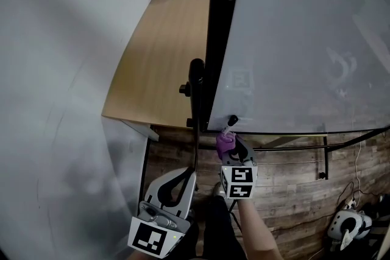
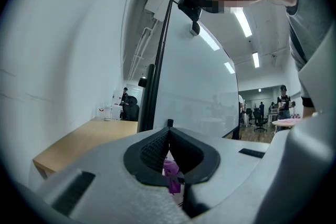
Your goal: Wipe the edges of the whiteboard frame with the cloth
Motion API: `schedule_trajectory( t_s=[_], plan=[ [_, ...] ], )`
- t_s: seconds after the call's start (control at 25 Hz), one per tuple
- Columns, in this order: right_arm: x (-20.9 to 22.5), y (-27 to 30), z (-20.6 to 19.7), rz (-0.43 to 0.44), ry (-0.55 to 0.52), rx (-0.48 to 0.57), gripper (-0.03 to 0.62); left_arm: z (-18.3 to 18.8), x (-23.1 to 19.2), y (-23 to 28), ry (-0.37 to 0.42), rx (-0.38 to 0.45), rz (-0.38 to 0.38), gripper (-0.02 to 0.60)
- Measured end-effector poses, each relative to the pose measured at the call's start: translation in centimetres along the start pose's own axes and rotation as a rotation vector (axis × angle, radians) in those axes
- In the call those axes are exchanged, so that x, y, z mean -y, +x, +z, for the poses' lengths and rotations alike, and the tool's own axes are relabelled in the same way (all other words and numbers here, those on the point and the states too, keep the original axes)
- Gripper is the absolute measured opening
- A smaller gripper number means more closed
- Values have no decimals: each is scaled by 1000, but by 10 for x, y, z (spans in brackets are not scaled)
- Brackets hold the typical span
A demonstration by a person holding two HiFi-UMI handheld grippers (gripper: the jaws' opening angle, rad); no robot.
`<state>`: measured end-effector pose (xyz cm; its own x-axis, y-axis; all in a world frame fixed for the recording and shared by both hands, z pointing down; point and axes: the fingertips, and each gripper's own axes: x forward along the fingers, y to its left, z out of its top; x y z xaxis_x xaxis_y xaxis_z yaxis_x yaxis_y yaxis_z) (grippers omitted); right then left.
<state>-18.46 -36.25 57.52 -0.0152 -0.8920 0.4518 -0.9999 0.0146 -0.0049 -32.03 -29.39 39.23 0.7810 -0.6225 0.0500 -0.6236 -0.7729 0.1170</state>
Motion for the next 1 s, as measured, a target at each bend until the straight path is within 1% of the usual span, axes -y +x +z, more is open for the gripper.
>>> schedule_trajectory(
  t_s=[0.4, 0.72, 1.0],
  plan=[
    [49, -17, -6, -93, 48, 3, 107, 2, 15, 17, -1, 11, -54, 17],
    [86, -30, -11, -166, 67, -2, 107, 4, 26, 28, 1, 17, -98, 17],
    [91, -31, -12, -177, 86, -5, 107, 8, 33, 24, 7, 32, -147, 17]
  ],
)
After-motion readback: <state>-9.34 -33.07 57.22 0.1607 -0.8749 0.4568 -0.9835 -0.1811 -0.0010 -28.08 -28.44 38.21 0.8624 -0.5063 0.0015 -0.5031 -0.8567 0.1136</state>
